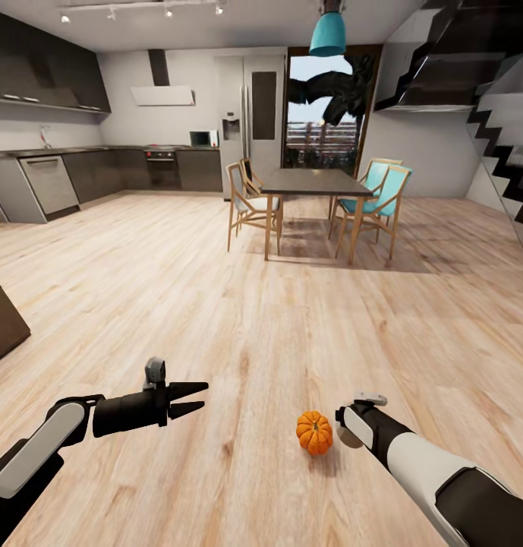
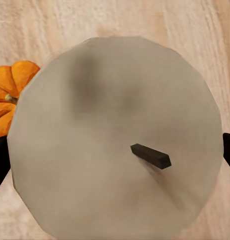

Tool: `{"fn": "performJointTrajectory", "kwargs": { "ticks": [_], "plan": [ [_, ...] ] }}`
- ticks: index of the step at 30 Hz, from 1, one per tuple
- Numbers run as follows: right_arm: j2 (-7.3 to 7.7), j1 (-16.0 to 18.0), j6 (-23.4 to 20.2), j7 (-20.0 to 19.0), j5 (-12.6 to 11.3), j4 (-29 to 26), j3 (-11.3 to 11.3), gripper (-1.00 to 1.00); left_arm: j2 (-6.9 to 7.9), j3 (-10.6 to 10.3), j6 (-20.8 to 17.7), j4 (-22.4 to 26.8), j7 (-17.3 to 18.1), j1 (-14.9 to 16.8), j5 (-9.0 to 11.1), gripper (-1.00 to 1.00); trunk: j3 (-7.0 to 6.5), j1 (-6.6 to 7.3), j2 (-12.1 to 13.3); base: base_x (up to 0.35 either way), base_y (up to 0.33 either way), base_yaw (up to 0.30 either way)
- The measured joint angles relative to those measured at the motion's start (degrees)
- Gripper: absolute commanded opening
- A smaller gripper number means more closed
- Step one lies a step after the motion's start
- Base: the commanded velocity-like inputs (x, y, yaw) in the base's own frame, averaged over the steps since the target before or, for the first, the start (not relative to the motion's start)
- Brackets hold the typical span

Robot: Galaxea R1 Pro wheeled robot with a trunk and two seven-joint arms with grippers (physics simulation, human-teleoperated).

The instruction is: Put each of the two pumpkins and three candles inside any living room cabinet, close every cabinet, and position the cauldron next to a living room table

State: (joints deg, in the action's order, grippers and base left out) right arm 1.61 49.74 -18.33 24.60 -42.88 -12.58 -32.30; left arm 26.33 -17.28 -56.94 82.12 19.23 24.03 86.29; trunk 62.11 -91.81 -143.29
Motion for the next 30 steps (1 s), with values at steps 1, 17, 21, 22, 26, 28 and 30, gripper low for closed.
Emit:
{"fn": "performJointTrajectory", "kwargs": {
  "ticks": [1,17,21,22,26,28,30],
  "plan": [
    [0.00,0.00,-0.01,0.00,0.00,0.00,0.00,-1.00,0.00,-0.02,0.00,0.00,0.00,0.00,-0.02,1.00,-0.22,0.03,0.01,0.000,0.000,0.000],
    [0.00,-0.01,0.00,0.00,-0.06,0.05,-0.07,-1.00,-0.07,-0.75,0.00,0.00,0.01,0.00,-0.05,1.00,-3.26,2.76,4.87,-0.104,0.000,0.000],
    [0.00,0.00,-0.01,0.00,0.00,0.02,-0.10,-1.00,-0.09,-0.75,0.00,0.00,0.00,0.00,-0.05,1.00,-3.98,3.63,6.47,-0.001,0.000,0.000],
    [0.00,0.00,0.00,0.00,0.00,0.02,-0.11,-1.00,-0.09,-0.75,0.00,0.00,0.00,0.00,-0.05,1.00,-4.16,3.85,6.88,-0.064,0.000,0.000],
    [0.00,0.00,0.00,0.00,0.02,0.00,-0.12,-1.00,-0.09,-0.81,0.00,0.00,0.00,0.00,-0.05,1.00,-4.88,4.71,8.48,-0.227,0.000,0.000],
    [0.00,0.00,0.01,0.00,0.00,0.00,-0.11,-1.00,-0.09,-0.83,0.00,0.00,0.00,0.00,-0.05,1.00,-5.24,5.14,9.28,-0.211,0.000,0.000],
    [0.00,0.00,0.00,0.00,0.03,0.00,-0.12,-1.00,-0.09,-0.84,0.00,0.00,0.01,0.00,0.01,1.00,-5.60,5.60,10.09,-0.076,0.000,0.000]
  ]
}}
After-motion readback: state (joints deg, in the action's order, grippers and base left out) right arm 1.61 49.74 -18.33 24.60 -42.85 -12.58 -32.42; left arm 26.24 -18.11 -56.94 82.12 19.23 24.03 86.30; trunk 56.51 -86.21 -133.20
